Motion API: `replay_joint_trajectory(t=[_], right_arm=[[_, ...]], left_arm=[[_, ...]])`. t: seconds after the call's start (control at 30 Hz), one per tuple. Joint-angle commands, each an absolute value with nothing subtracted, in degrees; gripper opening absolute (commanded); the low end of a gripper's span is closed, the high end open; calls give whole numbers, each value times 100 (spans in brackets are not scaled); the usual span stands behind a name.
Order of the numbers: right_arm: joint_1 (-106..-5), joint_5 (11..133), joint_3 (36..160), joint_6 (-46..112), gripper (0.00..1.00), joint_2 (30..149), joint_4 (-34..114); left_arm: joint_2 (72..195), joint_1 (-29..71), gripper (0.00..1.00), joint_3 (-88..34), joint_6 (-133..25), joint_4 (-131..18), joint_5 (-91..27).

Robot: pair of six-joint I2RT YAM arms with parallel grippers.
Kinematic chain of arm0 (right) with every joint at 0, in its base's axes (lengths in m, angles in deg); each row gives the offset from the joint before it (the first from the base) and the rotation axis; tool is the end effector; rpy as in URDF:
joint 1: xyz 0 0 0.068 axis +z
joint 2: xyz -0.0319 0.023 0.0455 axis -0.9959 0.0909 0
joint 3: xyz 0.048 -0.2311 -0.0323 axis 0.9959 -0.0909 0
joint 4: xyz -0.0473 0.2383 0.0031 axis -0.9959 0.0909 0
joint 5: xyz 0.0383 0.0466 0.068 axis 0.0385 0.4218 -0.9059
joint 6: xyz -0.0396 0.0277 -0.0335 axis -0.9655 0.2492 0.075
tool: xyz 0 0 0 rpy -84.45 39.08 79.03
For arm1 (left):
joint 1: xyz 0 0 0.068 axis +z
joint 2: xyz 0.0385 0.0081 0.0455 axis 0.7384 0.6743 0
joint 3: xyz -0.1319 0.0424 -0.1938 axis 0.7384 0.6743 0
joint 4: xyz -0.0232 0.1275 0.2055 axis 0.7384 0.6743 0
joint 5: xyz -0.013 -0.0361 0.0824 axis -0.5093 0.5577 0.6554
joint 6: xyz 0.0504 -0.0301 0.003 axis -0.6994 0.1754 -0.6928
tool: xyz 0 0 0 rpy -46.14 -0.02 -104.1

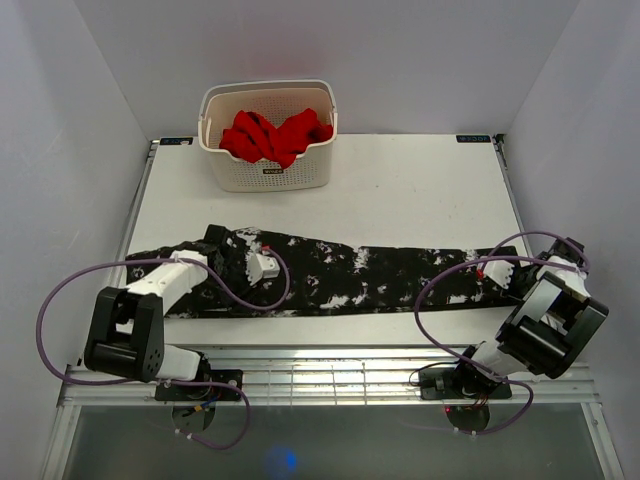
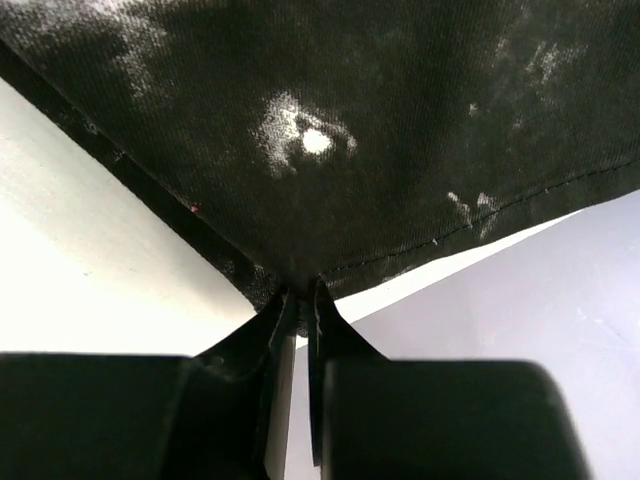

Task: Fold and stack the trousers
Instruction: Fold the trousers

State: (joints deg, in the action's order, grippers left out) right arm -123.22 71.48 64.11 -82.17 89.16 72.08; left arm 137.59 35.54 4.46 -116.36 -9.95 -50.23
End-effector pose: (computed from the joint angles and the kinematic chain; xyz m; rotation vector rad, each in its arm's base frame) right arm 0.1859 -0.1398 0.1324 -1.6810 2.3511 -0.3766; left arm 0.1960 -0.0616 0.1320 1.5076 2.3804 -0.5750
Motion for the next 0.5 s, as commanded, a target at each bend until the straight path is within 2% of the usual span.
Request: replay_joint_trajectory(t=[0.0, 0.1, 0.13, 0.3, 0.4, 0.47], right_arm=[[-12363, 7514, 6581, -8142, 13, 9033, 7375], [-12355, 7497, 6625, -8168, 34, 8849, 7717], [-12354, 7436, 6660, -8159, 47, 8761, 7805], [-12249, 6909, 7789, -7530, 73, 8734, 9067], [-12013, 6434, 8713, -6845, 75, 8883, 9990], [-11619, 6258, 8971, -6395, 70, 9015, 10248]], left_arm=[[13351, 3670, 68, 196, -12075, -142, -5129], [12991, 3679, 76, -463, -11926, 491, -5615], [12920, 3679, 76, -621, -11856, 710, -5825], [12515, 3923, 78, -1211, -10934, 775, -6029], [12628, 4703, 78, -1194, -10783, 721, -6003], [12944, 5223, 73, -1133, -10888, 739, -5663]])
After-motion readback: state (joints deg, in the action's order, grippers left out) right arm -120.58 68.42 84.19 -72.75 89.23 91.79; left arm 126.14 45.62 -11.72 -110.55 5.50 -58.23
